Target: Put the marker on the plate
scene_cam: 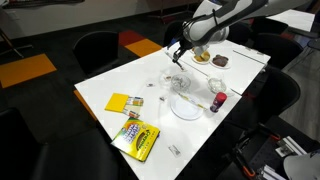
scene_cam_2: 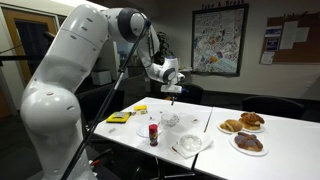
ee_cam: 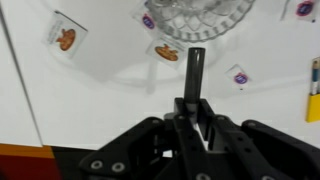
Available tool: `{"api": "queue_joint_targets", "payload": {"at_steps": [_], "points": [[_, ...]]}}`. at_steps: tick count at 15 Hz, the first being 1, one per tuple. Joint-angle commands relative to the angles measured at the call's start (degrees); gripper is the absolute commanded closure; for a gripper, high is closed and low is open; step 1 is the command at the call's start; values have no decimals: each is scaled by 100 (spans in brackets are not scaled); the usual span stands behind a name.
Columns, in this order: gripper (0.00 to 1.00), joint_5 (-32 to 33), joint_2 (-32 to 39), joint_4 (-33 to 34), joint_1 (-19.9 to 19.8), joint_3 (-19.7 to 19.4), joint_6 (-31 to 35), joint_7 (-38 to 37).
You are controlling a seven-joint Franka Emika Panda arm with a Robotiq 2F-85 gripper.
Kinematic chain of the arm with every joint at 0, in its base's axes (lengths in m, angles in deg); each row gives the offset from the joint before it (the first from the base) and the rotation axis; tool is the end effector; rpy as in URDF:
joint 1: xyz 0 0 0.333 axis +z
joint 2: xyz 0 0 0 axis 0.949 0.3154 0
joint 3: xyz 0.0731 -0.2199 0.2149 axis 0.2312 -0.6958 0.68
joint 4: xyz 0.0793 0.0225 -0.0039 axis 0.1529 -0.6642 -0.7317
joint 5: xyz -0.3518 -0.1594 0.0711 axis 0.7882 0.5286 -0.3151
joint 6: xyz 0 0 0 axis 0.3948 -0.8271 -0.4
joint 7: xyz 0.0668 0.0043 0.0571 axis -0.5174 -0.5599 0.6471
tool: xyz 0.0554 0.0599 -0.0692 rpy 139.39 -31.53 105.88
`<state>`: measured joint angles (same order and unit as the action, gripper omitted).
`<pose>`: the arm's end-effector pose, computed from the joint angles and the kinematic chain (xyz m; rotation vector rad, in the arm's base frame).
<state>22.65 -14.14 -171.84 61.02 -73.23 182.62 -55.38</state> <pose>0.6773 0.0123 0.2572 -2.9672 -0.5141 -0.5634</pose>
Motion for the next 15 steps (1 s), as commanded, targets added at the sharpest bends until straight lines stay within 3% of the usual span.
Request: {"api": "queue_joint_targets", "payload": {"at_steps": [1,5,11,15], "points": [[96,-409,-737,-978,-330,763,-273,952],[96,-718,-1323,-1622,-288,1022,-698,1668],[96,-528,-2111,-2198,241,318,-2118,1800],[96,1,-1807,-2479,553,-176,-1493,2010]]}}
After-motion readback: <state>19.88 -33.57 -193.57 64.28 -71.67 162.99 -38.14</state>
